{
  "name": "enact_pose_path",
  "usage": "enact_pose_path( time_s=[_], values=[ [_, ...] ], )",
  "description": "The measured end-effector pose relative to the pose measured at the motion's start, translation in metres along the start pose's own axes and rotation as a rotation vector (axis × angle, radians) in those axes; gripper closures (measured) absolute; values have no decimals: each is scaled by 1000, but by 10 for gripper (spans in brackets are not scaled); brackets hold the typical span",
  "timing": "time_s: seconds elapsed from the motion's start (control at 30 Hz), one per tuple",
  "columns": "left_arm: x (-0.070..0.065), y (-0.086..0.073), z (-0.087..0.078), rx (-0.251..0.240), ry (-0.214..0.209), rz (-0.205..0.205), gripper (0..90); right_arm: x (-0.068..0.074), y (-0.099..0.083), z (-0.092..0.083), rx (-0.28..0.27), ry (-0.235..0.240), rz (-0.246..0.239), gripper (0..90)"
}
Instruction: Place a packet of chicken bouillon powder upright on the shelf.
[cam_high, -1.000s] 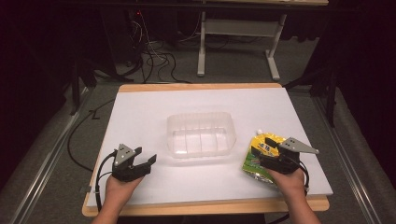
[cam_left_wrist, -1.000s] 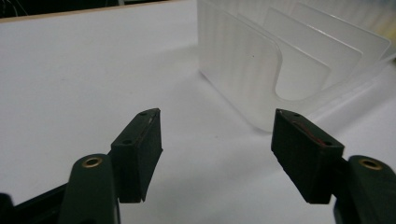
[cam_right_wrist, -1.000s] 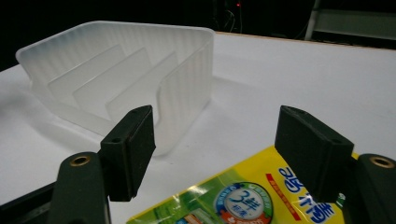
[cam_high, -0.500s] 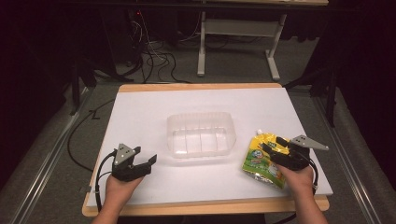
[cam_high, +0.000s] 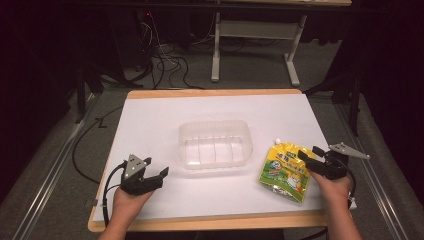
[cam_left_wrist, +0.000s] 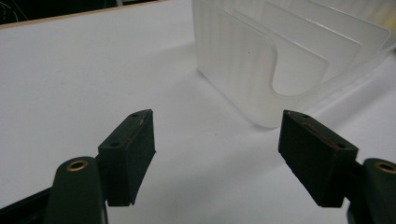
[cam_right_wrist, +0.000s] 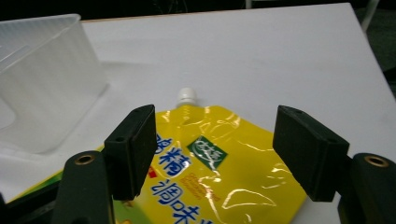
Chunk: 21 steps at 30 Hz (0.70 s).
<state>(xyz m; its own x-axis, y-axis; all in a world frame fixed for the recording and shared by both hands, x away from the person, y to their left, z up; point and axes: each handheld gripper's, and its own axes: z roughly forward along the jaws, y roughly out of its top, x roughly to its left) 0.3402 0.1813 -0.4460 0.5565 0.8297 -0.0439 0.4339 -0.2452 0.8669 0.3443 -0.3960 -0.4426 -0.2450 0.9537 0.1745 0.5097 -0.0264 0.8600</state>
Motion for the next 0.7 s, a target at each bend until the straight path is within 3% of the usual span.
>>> enact_pose_path(
  time_s=[0.3, 0.7],
  values=[
    [-2, -1, 3, 13, -13, 18, 283, -24, -4, 4, 38, -54, 67, 328],
    [-1, -3, 2, 14, -14, 19, 282, -48, -5, 19, 87, -43, 192, 382]
  ],
)
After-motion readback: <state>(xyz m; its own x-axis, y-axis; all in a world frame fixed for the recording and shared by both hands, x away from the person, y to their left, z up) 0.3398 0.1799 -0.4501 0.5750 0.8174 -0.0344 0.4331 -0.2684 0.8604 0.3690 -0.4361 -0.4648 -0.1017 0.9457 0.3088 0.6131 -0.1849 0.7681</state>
